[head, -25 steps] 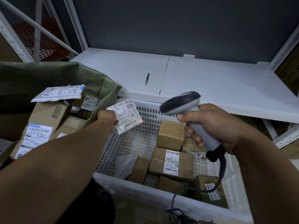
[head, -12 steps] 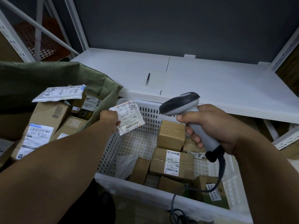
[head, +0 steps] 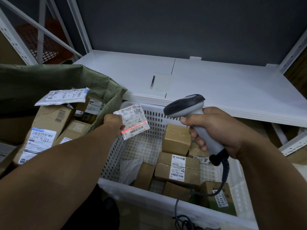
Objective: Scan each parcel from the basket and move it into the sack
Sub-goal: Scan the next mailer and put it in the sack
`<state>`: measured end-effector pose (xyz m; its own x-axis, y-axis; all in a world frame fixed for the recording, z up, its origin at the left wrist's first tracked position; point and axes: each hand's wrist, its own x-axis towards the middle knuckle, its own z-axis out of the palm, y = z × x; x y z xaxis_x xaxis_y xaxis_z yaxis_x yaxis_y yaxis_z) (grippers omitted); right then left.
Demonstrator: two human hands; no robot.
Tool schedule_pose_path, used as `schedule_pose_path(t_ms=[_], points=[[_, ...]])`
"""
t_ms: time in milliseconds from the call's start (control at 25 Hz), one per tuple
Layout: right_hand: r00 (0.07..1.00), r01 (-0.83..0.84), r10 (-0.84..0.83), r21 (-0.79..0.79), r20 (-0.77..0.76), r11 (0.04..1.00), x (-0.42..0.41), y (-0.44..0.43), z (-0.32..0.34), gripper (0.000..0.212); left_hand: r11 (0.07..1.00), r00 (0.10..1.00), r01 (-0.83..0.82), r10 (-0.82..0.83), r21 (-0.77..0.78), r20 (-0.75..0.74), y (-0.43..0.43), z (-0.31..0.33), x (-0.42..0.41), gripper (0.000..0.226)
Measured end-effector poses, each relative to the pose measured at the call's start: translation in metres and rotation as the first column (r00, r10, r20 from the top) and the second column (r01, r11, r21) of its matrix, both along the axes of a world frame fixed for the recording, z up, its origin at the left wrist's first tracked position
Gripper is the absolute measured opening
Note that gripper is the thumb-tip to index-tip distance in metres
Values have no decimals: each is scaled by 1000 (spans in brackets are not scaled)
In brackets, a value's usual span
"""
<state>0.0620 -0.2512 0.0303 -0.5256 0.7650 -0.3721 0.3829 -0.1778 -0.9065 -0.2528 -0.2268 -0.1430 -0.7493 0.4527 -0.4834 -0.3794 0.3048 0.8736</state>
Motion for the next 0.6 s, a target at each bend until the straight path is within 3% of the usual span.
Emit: schedule_pose_path(t_ms=[200, 400, 600], points=[[999, -29, 30, -24, 41, 999, -2, -2, 0, 30, 1000, 1000, 16, -15, 8, -25, -3, 6, 2, 37], [1000, 5, -5, -3, -21, 1000, -11, -2, 1, 28, 1000, 998, 0, 1, -19, 65, -10, 26, 13, 13], [992, 81, -76, 50, -98, 995, -30, -1, 2, 23, 995, 995, 94, -96, 40, 29, -14, 39, 20, 27]])
